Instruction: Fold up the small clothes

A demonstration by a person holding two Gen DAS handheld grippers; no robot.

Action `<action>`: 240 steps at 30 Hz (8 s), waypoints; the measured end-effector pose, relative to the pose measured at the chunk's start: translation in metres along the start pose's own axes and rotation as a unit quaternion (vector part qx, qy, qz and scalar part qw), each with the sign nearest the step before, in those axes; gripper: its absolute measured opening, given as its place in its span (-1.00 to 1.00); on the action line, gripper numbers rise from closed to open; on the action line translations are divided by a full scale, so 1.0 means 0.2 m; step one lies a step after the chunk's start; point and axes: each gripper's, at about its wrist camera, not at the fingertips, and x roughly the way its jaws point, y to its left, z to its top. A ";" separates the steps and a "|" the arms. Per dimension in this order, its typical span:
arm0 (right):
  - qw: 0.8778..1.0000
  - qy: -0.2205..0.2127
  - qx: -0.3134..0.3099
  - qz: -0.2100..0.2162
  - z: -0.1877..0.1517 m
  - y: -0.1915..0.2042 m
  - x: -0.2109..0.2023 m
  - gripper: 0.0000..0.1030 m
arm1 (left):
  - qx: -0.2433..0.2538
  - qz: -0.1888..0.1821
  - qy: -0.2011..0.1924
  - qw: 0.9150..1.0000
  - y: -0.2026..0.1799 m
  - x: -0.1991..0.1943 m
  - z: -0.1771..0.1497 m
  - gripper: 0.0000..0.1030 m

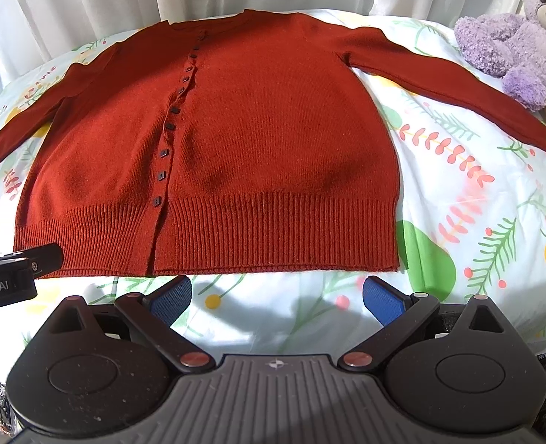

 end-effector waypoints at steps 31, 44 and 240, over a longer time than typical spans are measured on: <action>0.995 -0.021 0.042 0.087 0.03 -0.11 0.06 0.92 | -0.017 -0.034 0.019 0.999 0.03 0.08 0.07 1.00; 0.916 -0.233 0.314 0.089 0.27 -1.18 0.18 0.91 | -0.094 -0.068 0.016 0.993 0.05 0.29 0.28 1.00; 0.962 -0.164 0.020 0.216 0.70 -0.06 0.72 -0.13 | -0.723 -0.077 -0.208 0.654 2.08 0.80 0.11 -0.82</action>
